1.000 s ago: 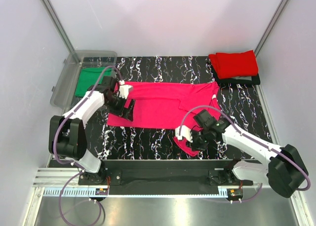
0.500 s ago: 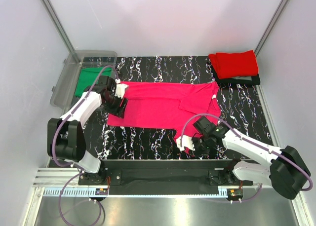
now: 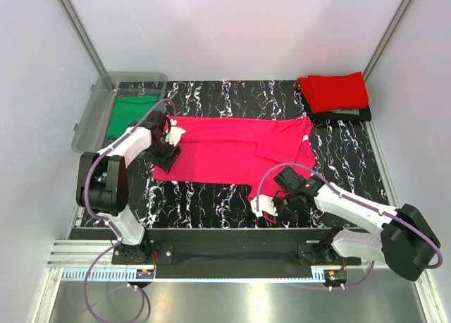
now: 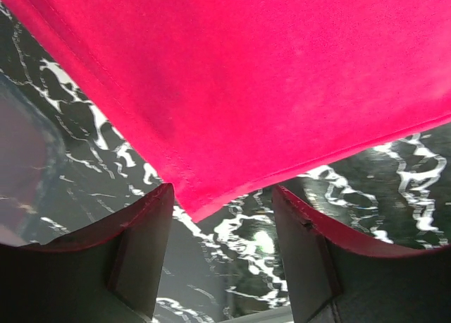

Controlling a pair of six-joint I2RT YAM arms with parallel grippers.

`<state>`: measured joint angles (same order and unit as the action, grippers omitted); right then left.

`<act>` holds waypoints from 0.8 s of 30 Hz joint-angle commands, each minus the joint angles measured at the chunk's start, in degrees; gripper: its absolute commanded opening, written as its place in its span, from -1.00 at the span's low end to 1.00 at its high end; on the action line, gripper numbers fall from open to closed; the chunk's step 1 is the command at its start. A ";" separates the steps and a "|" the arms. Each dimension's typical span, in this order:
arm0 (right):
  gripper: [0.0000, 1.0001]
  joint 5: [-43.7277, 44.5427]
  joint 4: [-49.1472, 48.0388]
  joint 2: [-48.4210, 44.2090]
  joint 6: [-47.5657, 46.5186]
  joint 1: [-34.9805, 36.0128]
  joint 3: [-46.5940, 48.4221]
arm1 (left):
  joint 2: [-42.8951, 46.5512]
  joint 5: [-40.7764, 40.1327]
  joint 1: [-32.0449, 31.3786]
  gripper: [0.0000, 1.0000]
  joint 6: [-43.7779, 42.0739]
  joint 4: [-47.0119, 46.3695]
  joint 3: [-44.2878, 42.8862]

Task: Fold and stack the t-shirts
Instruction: Fold the tshirt

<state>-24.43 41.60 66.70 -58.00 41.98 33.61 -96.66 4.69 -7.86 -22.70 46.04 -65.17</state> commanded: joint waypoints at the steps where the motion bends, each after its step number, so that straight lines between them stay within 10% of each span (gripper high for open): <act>1: -1.00 0.70 0.23 -0.77 -0.80 0.56 1.11 | -0.19 -3.19 0.12 0.28 -5.15 -1.92 -2.16; 24: -1.00 1.40 0.49 -1.22 -0.27 0.56 0.76 | -0.98 -7.41 0.12 -0.02 -9.64 -1.04 3.73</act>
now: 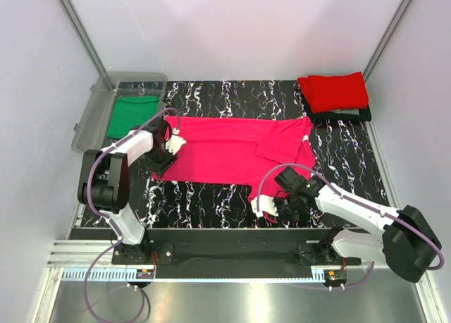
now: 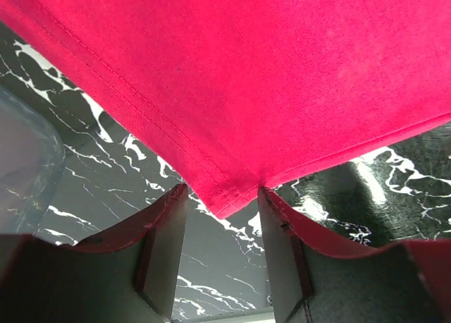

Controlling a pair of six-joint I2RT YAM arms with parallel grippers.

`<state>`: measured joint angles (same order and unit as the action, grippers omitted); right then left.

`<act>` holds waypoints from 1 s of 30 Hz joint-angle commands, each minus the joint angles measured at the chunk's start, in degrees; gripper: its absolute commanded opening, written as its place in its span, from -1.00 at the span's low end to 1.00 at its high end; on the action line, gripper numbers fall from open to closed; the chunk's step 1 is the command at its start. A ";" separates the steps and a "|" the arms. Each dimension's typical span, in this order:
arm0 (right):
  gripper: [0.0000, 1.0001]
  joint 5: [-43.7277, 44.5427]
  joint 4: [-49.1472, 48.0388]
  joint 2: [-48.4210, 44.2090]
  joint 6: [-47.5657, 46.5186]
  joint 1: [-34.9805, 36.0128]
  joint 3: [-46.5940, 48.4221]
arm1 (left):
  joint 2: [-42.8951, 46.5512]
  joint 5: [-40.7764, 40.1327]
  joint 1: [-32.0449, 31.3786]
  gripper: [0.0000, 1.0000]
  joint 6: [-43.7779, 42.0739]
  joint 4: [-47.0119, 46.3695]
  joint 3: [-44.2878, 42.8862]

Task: Fold and stack the t-shirts
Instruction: Fold the tshirt

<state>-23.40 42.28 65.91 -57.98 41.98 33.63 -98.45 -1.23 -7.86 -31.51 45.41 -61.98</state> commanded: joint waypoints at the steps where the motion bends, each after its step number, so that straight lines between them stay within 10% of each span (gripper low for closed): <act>1: -1.00 0.46 -0.18 -0.43 -0.30 0.56 0.83 | 0.63 -1.84 0.12 -0.03 -0.75 -0.32 0.71; 11: -1.00 1.25 -0.18 -1.31 -0.38 0.56 -0.05 | -0.60 -1.93 0.12 -0.33 -0.75 0.56 1.77; 16: -1.00 2.56 0.69 -2.45 -0.47 -0.75 -0.49 | -1.12 0.87 0.04 -1.00 -0.14 2.31 1.16; 30: -1.00 10.20 8.25 -14.93 8.04 -6.47 5.57 | 3.97 1.41 -4.88 -1.00 0.48 6.18 -1.83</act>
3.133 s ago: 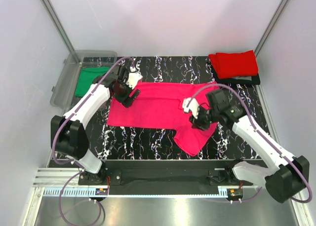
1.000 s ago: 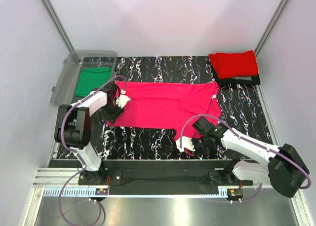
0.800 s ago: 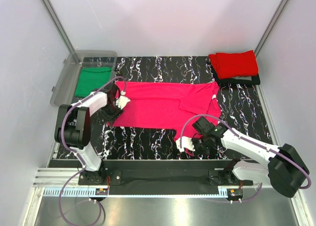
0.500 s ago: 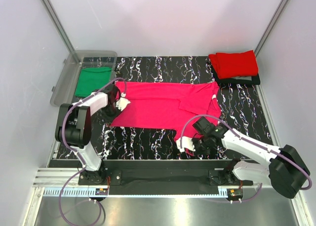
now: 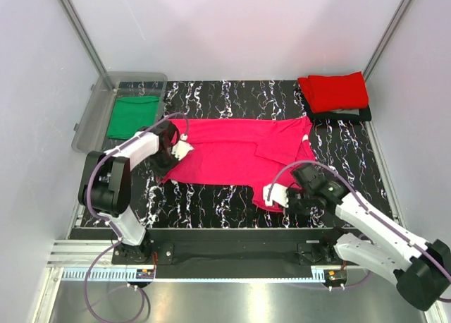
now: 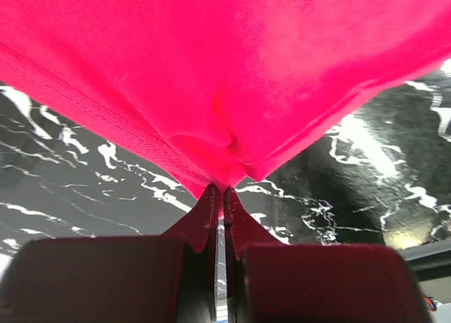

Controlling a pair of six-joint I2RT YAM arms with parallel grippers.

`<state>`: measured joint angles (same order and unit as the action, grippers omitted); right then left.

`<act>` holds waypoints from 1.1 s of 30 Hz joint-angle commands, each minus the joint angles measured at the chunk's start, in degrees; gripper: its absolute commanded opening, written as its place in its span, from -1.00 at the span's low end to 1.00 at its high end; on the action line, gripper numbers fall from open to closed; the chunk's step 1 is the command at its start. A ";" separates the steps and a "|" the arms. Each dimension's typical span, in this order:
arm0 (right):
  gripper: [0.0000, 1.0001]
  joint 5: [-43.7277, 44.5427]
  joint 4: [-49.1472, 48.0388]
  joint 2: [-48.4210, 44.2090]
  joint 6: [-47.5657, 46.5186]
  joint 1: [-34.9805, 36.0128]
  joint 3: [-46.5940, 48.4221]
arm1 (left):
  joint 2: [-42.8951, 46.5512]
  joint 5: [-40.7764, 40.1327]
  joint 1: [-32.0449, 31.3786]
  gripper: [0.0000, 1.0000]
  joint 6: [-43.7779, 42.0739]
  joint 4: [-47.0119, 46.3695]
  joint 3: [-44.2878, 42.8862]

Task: Fold and stack the t-shirts
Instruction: Fold the tshirt

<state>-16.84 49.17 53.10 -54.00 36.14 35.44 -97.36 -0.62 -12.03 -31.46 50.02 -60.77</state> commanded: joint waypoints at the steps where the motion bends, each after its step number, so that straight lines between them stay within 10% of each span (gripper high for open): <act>1: -1.00 4.18 1.37 -2.99 4.68 -0.81 4.98 | 2.71 0.80 -0.89 -1.00 0.44 1.83 -3.47; 33: -1.00 8.49 -15.50 14.04 6.27 -23.22 28.88 | 2.36 -3.24 2.10 -1.00 0.09 2.36 -17.18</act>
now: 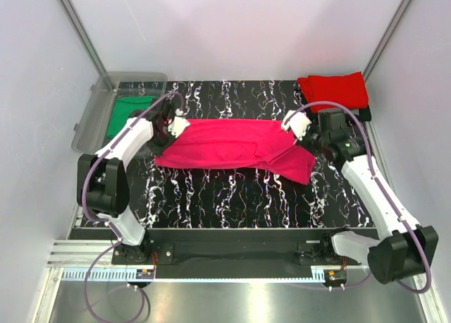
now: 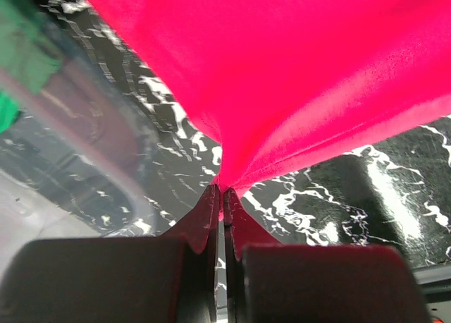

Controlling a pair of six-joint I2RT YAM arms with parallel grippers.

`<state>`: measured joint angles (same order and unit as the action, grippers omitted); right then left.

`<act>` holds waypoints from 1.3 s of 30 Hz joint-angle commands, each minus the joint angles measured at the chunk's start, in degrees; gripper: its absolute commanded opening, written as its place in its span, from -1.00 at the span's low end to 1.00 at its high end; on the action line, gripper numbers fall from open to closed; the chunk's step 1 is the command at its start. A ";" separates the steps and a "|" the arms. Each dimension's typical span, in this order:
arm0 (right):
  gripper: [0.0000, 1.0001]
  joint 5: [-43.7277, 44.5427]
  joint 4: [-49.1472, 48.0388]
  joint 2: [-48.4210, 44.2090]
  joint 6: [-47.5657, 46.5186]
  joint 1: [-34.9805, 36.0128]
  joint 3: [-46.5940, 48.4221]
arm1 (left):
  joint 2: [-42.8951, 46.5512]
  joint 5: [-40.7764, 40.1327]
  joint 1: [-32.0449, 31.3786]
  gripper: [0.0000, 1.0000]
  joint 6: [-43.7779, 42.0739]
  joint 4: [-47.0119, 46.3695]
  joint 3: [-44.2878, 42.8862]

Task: Fold and stack the t-shirts
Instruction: Fold the tshirt

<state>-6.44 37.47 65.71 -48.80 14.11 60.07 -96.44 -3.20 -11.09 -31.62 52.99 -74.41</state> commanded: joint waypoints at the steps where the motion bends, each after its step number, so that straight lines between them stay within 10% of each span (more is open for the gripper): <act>1: -1.00 -2.00 -4.42 2.91 1.16 -1.45 4.78 | 1.26 -0.84 1.33 -1.00 0.33 -0.61 -4.33; 39: -1.00 -4.37 -10.67 39.04 -1.13 -5.14 29.82 | -20.53 -5.50 2.48 -1.00 1.29 -0.52 -25.51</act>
<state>-9.85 28.95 102.50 -49.08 9.69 85.23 -115.81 -6.63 -9.06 -30.00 53.06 -96.38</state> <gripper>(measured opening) 0.010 0.021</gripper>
